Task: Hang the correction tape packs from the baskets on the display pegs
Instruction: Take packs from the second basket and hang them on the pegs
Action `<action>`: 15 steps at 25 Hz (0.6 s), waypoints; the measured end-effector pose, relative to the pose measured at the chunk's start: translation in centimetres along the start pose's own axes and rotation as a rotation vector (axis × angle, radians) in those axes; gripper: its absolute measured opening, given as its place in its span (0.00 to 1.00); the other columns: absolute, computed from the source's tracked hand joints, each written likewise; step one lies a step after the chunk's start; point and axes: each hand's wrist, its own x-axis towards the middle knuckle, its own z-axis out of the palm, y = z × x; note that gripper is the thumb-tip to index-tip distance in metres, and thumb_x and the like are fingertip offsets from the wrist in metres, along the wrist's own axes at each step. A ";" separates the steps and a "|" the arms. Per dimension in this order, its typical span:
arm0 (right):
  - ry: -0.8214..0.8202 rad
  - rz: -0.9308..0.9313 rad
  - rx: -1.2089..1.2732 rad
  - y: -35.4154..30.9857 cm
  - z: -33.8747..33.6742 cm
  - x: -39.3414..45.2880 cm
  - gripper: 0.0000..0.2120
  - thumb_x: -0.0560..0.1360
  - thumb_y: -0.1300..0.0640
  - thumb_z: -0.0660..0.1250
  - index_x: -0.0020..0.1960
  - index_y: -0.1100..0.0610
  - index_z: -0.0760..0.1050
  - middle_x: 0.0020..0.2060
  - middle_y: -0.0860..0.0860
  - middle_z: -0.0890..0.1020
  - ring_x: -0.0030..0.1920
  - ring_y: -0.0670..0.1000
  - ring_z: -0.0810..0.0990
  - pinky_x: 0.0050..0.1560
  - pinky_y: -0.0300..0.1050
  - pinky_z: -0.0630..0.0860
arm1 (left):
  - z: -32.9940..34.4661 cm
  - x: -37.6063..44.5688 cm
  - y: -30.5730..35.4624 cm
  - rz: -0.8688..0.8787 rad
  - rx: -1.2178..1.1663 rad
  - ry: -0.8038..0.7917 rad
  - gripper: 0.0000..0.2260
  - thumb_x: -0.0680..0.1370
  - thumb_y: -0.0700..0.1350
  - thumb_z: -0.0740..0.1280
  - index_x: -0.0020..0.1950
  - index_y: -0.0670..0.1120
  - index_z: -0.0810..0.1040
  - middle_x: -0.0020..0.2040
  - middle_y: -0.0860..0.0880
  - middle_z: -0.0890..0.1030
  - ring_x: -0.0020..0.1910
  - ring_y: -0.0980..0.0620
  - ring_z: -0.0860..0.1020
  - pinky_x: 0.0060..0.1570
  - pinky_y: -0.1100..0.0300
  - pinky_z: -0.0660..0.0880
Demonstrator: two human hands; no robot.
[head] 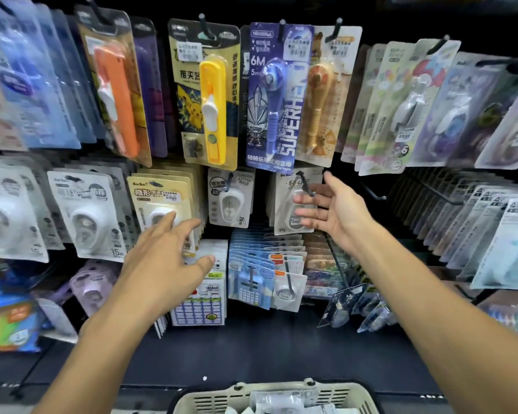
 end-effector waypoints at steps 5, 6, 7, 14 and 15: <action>-0.042 0.134 0.037 -1.8 2.1 -0.2 0.12 0.85 0.60 0.55 0.45 0.59 0.72 0.20 0.48 0.69 0.17 0.43 0.60 0.20 0.33 0.56 | -0.4 -0.5 -0.1 0.000 -0.018 0.013 0.29 0.78 0.57 0.69 0.77 0.57 0.67 0.81 0.48 0.59 0.79 0.45 0.59 0.74 0.46 0.62; -0.040 0.118 0.066 -1.9 2.4 -0.3 0.12 0.85 0.61 0.54 0.45 0.59 0.71 0.20 0.48 0.67 0.17 0.43 0.58 0.20 0.33 0.54 | -0.5 -0.7 -0.1 -0.002 -0.021 0.010 0.28 0.78 0.57 0.69 0.77 0.56 0.67 0.81 0.48 0.60 0.79 0.44 0.59 0.73 0.46 0.62; -0.036 0.097 0.090 -1.8 2.7 -0.3 0.13 0.85 0.62 0.53 0.44 0.59 0.71 0.20 0.47 0.66 0.17 0.43 0.56 0.20 0.33 0.53 | -0.6 -0.7 0.0 -0.004 -0.028 0.012 0.28 0.78 0.57 0.69 0.77 0.56 0.67 0.81 0.48 0.60 0.79 0.44 0.60 0.74 0.45 0.63; -0.018 0.077 0.070 -1.6 3.2 -0.1 0.12 0.85 0.64 0.52 0.45 0.60 0.70 0.18 0.47 0.64 0.17 0.43 0.55 0.17 0.32 0.53 | -0.5 -0.8 0.3 -0.022 -0.025 -0.029 0.28 0.78 0.57 0.69 0.77 0.55 0.67 0.80 0.49 0.61 0.78 0.44 0.61 0.74 0.44 0.64; 0.011 0.076 0.044 -1.5 3.6 0.1 0.11 0.84 0.64 0.53 0.46 0.61 0.70 0.18 0.47 0.64 0.17 0.43 0.54 0.17 0.32 0.53 | -0.4 -0.7 0.3 -0.026 -0.018 -0.035 0.29 0.78 0.57 0.69 0.77 0.56 0.66 0.81 0.49 0.61 0.78 0.44 0.61 0.74 0.44 0.64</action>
